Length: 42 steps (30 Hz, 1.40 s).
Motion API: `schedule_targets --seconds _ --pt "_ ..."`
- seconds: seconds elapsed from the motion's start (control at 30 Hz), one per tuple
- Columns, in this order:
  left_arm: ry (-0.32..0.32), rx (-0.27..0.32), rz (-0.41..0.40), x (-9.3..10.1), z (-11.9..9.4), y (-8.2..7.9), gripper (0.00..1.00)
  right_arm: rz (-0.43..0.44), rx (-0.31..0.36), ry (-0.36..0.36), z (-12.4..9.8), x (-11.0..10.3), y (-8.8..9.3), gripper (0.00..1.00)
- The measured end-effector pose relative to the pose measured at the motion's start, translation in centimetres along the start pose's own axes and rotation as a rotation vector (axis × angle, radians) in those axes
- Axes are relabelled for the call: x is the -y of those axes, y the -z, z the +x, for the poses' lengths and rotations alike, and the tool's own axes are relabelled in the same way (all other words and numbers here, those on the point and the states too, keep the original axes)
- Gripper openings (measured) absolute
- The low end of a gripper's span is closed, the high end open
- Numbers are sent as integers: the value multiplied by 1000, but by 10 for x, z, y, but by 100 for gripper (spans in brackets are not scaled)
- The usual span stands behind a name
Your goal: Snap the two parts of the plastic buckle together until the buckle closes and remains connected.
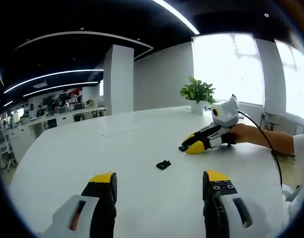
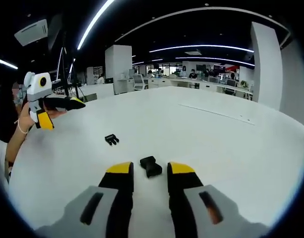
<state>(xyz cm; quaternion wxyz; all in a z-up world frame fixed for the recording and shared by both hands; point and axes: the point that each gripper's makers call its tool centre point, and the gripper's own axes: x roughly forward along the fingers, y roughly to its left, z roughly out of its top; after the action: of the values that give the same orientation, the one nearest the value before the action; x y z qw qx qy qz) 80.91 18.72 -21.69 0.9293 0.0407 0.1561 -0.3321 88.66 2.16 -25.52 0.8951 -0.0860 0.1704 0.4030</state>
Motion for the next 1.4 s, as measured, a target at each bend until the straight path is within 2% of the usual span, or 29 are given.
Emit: schedule_targets --seconds 0.37,0.63,1.03,1.4 --pt "35 -22 16 5 11 2 71 12 1 5 -1 -2 1 21" --pt "29 -22 29 6 13 -1 72 20 0 13 -2 -1 2 13" --pt "28 -28 36 4 18 -2 72 26 0 -6 -2 -3 0 13" --pt "29 -34 45 1 25 2 71 7 11 -91 -2 -21 -3 13"
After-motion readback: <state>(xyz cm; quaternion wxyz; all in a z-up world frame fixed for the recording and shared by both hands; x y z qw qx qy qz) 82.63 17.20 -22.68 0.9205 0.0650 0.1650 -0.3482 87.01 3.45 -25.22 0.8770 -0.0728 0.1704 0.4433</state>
